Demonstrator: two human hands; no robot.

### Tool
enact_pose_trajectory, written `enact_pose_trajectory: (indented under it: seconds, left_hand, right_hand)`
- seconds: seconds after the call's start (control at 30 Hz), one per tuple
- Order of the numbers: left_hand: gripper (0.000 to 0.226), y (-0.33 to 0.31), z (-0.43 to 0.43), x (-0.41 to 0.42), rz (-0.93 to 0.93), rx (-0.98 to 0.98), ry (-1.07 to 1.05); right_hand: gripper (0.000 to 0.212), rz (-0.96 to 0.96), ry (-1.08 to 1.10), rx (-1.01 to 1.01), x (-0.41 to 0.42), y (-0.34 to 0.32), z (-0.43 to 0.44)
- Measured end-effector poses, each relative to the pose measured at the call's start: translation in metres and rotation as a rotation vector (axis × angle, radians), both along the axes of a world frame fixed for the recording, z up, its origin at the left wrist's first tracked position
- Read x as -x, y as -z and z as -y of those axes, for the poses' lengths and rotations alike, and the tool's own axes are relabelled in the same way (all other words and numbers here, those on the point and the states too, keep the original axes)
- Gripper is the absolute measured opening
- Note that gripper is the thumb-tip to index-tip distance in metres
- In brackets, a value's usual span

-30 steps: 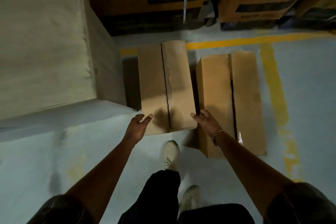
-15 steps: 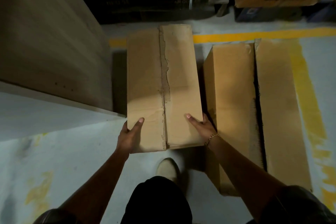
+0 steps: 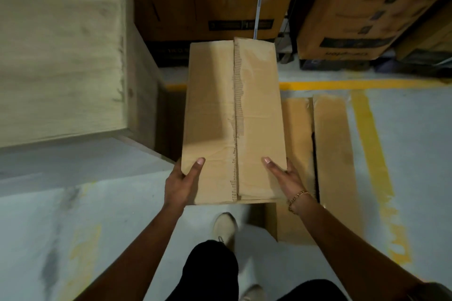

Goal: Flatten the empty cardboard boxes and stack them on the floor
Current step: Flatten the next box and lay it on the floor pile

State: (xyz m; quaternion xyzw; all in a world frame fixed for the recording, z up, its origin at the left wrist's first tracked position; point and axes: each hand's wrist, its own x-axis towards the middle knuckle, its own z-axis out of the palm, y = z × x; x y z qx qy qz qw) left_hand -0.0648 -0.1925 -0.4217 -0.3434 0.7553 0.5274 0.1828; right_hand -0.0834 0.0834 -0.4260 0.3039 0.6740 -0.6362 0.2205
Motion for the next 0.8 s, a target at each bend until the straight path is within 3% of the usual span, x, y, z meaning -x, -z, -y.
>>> enact_pose_trajectory:
  seconds: [0.13, 0.33, 0.43, 0.5, 0.57, 0.8]
  left_hand:
    - [0.067, -0.096, -0.021, -0.021, -0.065, 0.022, 0.059]
    - [0.065, -0.241, -0.047, -0.058, -0.113, 0.029, 0.061]
    - [0.07, -0.305, -0.047, -0.076, -0.146, 0.024, 0.072]
    - [0.059, -0.346, -0.043, -0.087, -0.19, 0.0, 0.06]
    - [0.052, -0.386, -0.037, -0.094, -0.235, 0.0, 0.065]
    - [0.061, -0.496, 0.035, -0.083, -0.378, 0.059, 0.048]
  right_hand:
    - [0.065, -0.044, -0.017, -0.05, -0.016, -0.102, -0.024]
    - [0.039, -0.12, 0.002, -0.122, -0.051, -0.265, -0.046]
    - [0.047, -0.151, -0.015, -0.154, -0.073, -0.333, -0.053]
    - [0.053, -0.181, -0.014, -0.179, -0.084, -0.374, -0.052]
    - [0.049, -0.21, -0.015, -0.218, -0.091, -0.415, -0.045]
    - [0.046, -0.371, -0.089, -0.309, -0.078, -0.533, 0.026]
